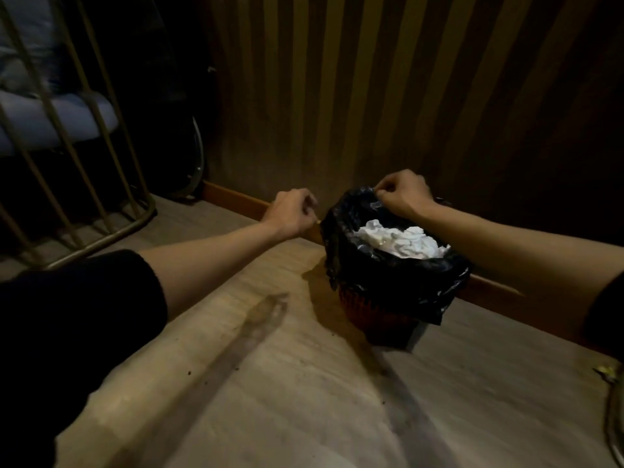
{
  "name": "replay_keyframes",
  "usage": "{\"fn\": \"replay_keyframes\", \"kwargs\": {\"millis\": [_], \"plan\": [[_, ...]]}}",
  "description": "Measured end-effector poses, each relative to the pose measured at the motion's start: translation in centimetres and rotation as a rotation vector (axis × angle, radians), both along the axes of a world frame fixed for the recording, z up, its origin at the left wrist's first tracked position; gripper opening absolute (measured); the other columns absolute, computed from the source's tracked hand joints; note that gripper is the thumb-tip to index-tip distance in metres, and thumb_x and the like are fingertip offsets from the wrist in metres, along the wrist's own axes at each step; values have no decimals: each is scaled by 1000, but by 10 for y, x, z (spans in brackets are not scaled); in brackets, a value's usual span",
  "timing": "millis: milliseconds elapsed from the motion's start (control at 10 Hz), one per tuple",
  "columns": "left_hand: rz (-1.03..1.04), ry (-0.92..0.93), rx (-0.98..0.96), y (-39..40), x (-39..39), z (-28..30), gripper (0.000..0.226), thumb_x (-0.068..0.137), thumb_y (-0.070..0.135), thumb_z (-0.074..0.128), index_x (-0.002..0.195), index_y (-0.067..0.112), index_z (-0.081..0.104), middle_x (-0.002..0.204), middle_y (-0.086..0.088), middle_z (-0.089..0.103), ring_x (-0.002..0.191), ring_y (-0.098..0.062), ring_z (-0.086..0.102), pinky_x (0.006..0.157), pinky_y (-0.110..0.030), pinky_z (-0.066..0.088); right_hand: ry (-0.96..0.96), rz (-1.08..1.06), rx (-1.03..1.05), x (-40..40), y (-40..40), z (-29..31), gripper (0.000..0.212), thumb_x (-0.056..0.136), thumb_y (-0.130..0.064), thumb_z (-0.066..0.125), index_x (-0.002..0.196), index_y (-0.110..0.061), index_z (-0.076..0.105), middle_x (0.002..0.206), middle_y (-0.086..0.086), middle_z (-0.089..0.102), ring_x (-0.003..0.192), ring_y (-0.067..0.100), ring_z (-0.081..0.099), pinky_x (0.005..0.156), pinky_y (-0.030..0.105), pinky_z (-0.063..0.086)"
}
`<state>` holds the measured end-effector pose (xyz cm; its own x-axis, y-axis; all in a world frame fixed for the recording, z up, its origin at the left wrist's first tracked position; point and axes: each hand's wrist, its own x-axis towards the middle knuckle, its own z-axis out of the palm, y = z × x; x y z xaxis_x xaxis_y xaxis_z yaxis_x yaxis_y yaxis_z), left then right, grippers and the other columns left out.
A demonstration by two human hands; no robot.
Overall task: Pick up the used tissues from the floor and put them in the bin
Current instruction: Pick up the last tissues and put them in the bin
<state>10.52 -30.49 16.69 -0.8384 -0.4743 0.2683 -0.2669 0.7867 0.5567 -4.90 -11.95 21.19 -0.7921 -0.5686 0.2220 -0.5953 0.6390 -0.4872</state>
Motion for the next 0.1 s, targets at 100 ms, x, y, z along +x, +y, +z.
{"fn": "replay_keyframes", "kwargs": {"millis": [100], "plan": [[136,-94,43,-34,39,-27,14,84,16,62,94,21,70,100,-4,72,97,-20,67,88,-34,57,87,157,30,29,-43,-8,21,90,-26,63,105,-19,76,103,5,76,98,24,69,86,38,57]]}}
